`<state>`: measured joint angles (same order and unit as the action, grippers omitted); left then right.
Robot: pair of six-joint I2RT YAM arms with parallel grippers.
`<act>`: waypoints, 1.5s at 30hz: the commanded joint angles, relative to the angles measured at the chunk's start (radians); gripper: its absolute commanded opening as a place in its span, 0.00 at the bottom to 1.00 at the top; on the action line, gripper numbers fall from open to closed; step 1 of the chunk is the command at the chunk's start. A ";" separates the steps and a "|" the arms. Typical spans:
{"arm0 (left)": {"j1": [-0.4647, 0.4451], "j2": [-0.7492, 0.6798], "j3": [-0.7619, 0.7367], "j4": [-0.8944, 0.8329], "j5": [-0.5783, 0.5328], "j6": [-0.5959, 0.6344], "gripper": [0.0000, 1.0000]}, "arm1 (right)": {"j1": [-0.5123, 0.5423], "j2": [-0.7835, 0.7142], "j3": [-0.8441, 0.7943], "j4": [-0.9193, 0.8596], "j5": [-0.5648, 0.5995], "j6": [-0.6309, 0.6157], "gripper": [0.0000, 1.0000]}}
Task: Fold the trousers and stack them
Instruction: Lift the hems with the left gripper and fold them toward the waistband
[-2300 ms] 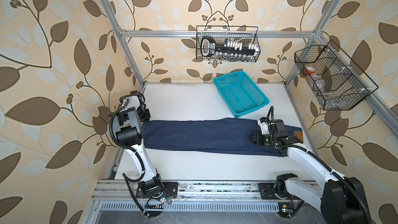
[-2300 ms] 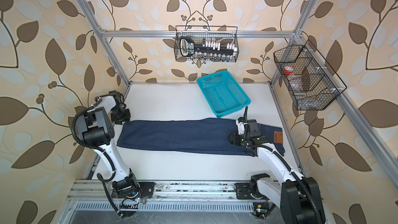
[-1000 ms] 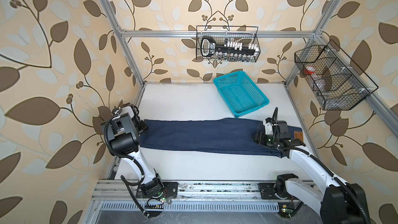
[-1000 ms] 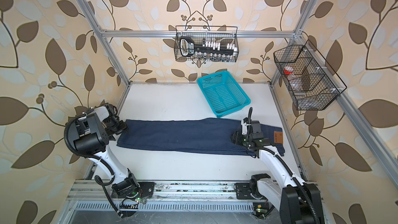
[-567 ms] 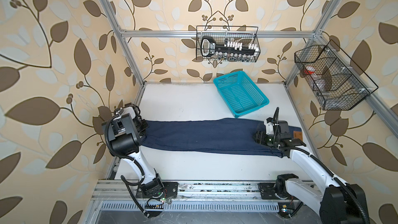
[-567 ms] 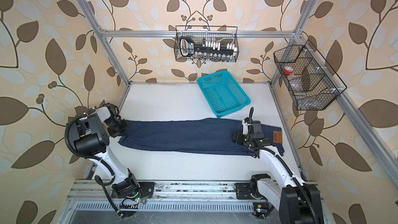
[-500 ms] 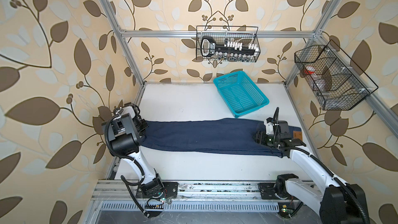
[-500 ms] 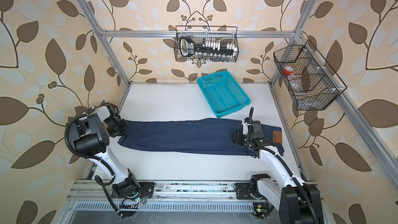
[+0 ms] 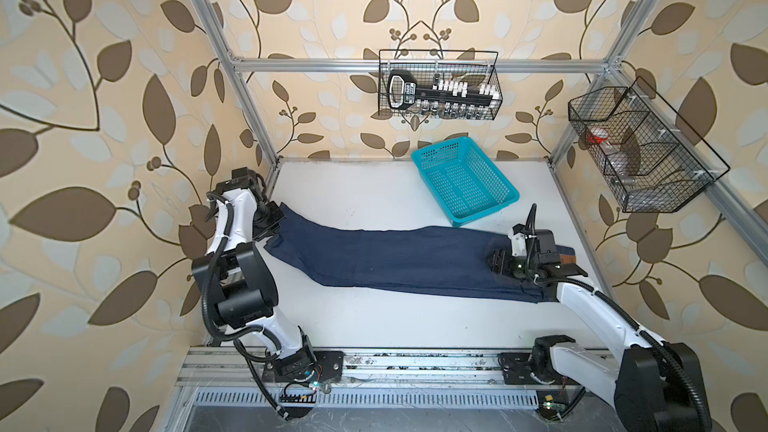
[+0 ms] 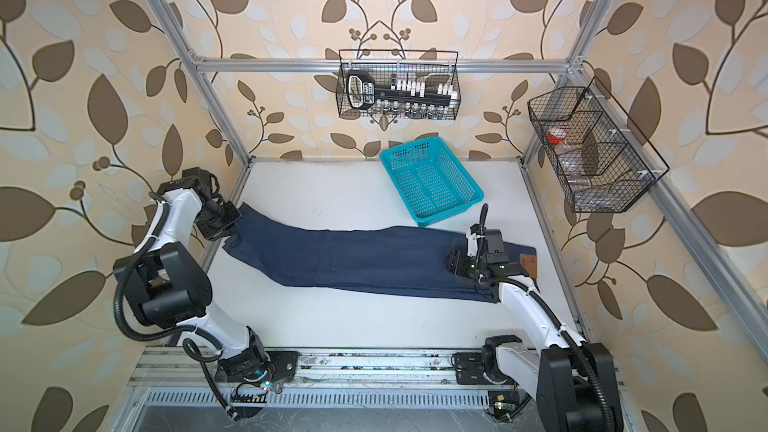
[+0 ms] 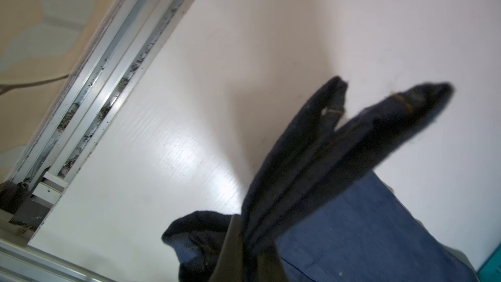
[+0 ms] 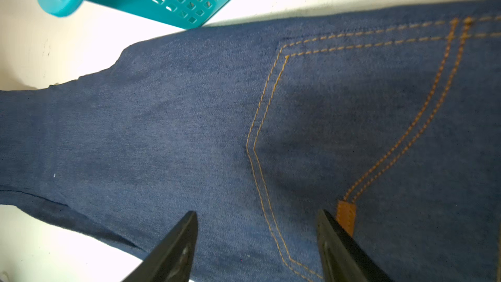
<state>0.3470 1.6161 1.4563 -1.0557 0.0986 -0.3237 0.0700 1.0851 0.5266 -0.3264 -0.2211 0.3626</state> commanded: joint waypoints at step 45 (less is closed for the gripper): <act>-1.149 0.347 0.147 0.496 -0.022 -0.754 0.10 | -0.053 -0.147 -0.032 0.046 -0.031 0.020 0.71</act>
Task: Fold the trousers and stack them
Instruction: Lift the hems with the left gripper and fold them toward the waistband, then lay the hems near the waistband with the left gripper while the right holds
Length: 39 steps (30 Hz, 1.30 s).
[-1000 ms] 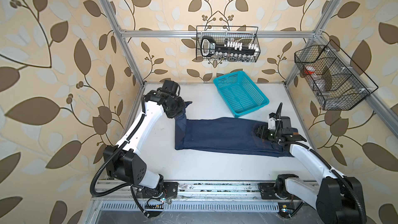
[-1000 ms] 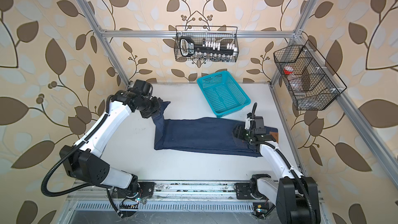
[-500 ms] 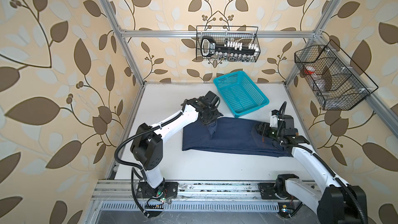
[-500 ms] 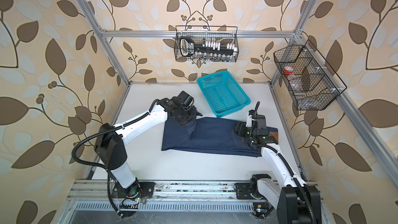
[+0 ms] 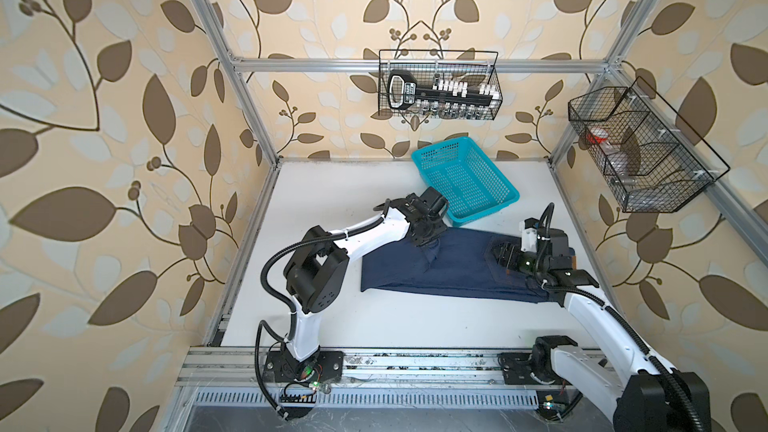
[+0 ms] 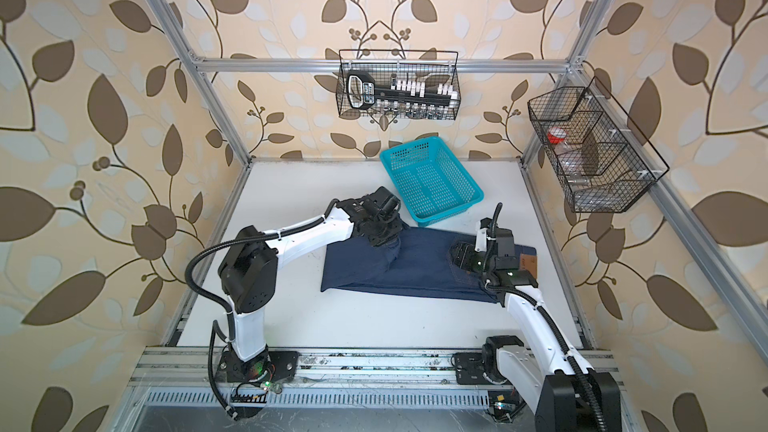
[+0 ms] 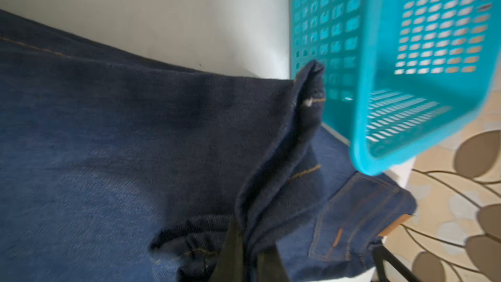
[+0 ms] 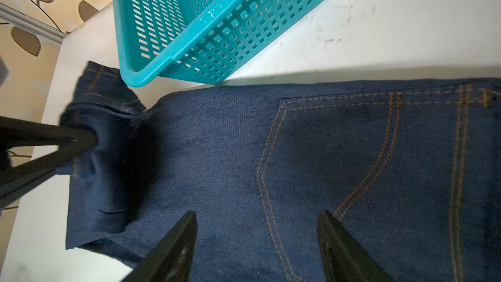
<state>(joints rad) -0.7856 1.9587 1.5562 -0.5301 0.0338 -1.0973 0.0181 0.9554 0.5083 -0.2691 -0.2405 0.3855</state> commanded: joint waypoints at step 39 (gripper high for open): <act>0.364 -0.424 -0.365 -0.289 0.215 0.610 0.91 | 0.303 0.435 0.116 0.283 -0.149 -0.019 0.58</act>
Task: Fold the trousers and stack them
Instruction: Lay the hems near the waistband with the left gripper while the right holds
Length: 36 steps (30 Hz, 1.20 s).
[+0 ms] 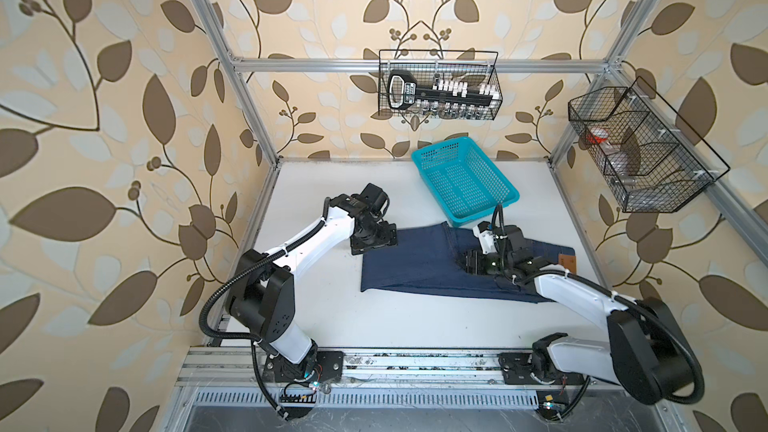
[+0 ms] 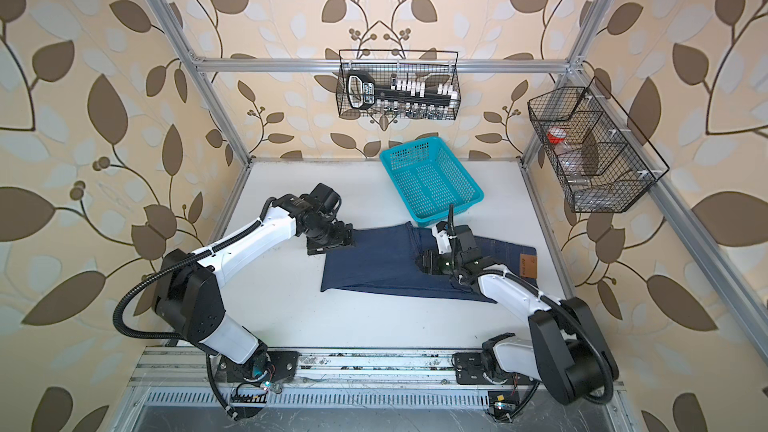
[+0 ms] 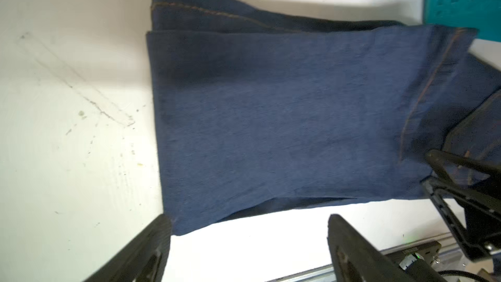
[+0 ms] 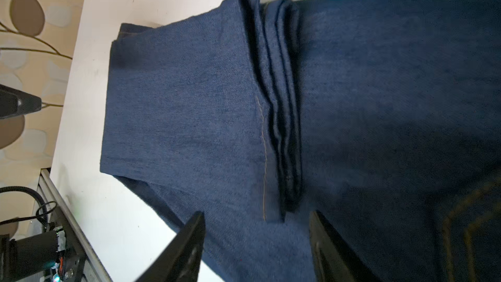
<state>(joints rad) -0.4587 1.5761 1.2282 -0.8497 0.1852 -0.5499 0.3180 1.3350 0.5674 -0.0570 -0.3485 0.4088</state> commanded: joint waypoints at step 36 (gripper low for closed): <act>0.209 0.188 -0.086 0.037 0.180 0.257 0.90 | 0.087 -0.004 -0.038 -0.049 0.024 0.098 0.11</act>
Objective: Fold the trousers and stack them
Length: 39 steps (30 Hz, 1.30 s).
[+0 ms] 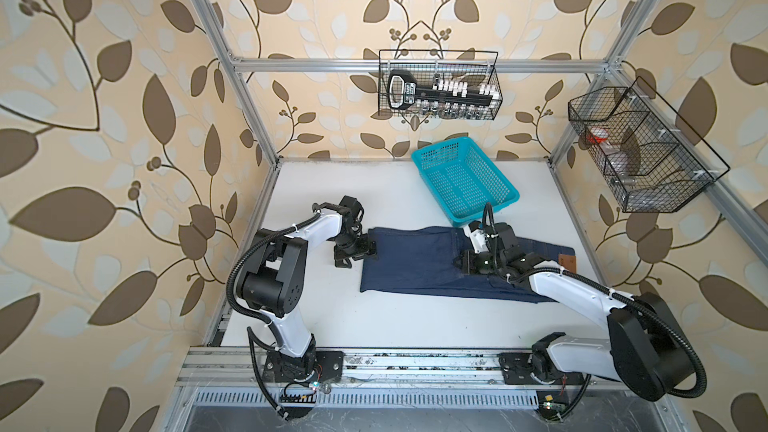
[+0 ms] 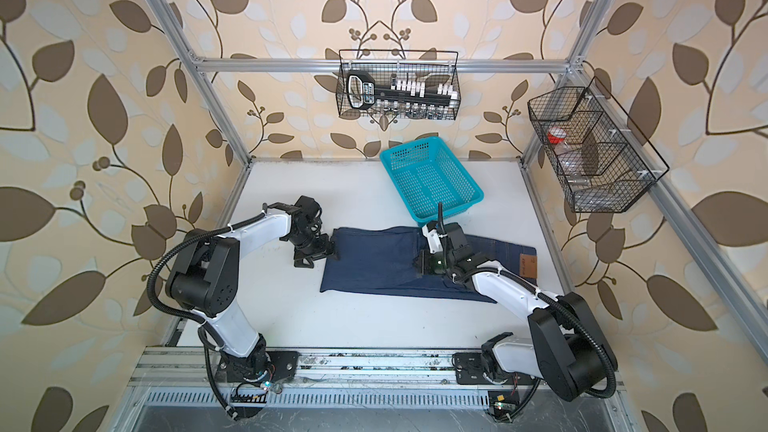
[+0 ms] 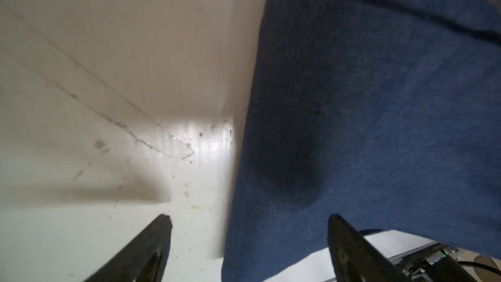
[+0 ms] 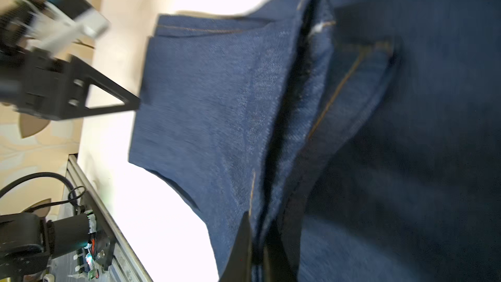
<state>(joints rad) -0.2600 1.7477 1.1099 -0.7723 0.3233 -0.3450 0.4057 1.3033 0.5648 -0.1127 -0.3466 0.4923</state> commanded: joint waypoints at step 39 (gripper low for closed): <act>0.165 -0.090 0.133 -0.314 -0.005 0.103 0.00 | -0.282 -0.326 0.068 -0.401 0.180 -0.239 0.64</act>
<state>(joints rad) -0.1593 1.7275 1.2152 -0.9668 0.3714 -0.2817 0.1284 0.9756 0.6044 -0.4950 -0.1570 0.2825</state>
